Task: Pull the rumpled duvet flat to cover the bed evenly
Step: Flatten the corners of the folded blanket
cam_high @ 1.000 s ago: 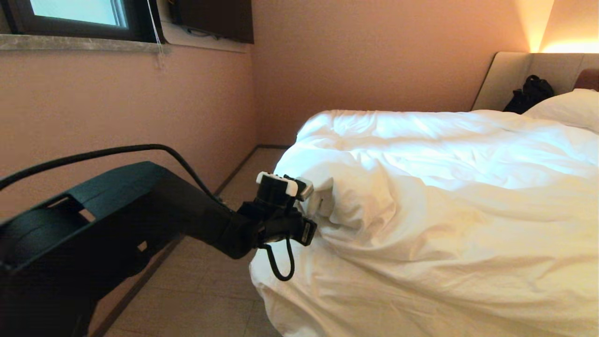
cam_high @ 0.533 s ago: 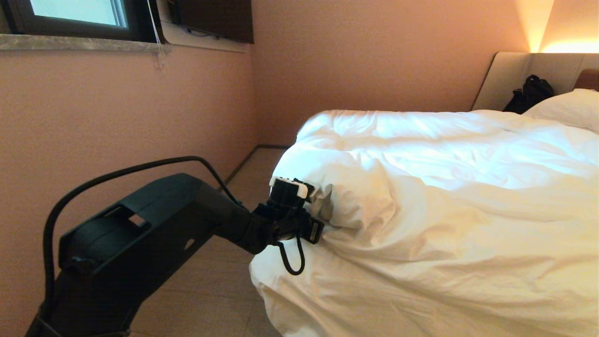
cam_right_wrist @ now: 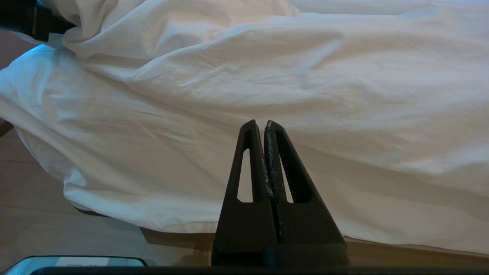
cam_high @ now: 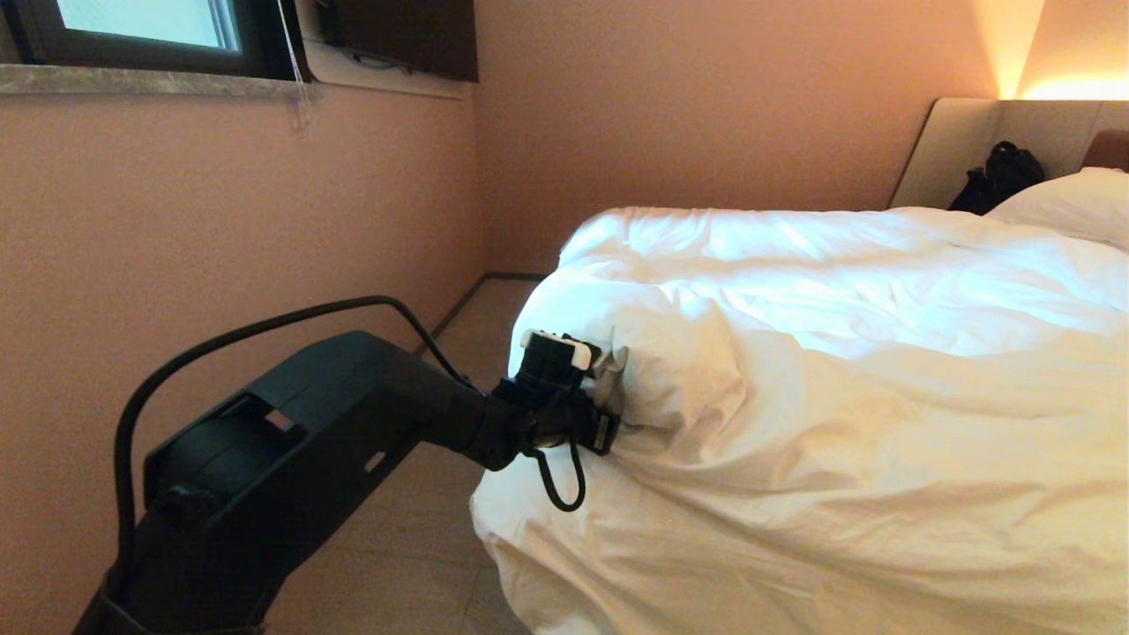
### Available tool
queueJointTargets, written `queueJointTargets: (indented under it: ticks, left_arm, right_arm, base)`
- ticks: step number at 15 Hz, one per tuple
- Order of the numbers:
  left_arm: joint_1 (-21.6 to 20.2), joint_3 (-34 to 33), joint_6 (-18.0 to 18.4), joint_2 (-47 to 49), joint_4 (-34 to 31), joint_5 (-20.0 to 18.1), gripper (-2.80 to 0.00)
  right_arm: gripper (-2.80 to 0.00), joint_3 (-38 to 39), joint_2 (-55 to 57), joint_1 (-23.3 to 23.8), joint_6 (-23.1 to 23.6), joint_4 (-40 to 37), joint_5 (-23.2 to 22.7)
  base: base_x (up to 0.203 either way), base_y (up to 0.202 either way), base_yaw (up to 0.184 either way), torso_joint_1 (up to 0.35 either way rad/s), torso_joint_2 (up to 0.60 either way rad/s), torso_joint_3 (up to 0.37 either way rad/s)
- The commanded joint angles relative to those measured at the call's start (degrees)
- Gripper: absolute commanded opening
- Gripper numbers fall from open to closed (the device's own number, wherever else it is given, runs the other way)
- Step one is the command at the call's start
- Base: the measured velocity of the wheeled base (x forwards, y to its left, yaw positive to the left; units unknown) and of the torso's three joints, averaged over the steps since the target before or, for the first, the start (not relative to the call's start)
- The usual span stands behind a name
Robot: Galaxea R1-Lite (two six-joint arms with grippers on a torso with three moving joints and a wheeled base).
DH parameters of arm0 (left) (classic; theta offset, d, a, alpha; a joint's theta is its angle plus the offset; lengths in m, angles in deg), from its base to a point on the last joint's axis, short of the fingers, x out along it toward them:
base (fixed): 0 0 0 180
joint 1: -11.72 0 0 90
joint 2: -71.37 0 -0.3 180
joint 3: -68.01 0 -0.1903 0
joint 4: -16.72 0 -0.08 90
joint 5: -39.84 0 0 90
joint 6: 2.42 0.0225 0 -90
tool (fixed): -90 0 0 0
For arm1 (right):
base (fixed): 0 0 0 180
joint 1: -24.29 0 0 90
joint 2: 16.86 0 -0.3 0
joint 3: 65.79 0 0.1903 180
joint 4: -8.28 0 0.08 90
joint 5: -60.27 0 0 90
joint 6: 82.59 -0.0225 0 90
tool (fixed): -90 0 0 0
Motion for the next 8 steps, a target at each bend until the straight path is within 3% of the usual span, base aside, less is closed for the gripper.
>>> queueJointTargets:
  ticks: [1, 6, 8]
  left_arm:
    - [0.56, -0.72, -1.03, -2.06, 0.04, -0.04, -2.80]
    - [0.47, -6.73, -10.09, -12.67, -2.70, -0.22, -2.80]
    - [-1.57, -7.09, -11.63, -13.88, -8.28, -0.20, -2.80]
  right_arm:
    - [-2.80, 0.00, 0.07, -0.02, 0.00, -0.03, 0.01]
    - [-2.80, 0.00, 0.07, -0.02, 0.00, -0.03, 0.01]
    - [-2.80, 0.00, 0.07, -0.02, 0.00, -0.03, 0.01]
  base:
    - [0.000, 0.000, 0.000, 0.000, 0.00, 0.000]
    - [0.000, 0.000, 0.000, 0.000, 0.00, 0.000]
    - [0.000, 0.000, 0.000, 0.000, 0.00, 0.000]
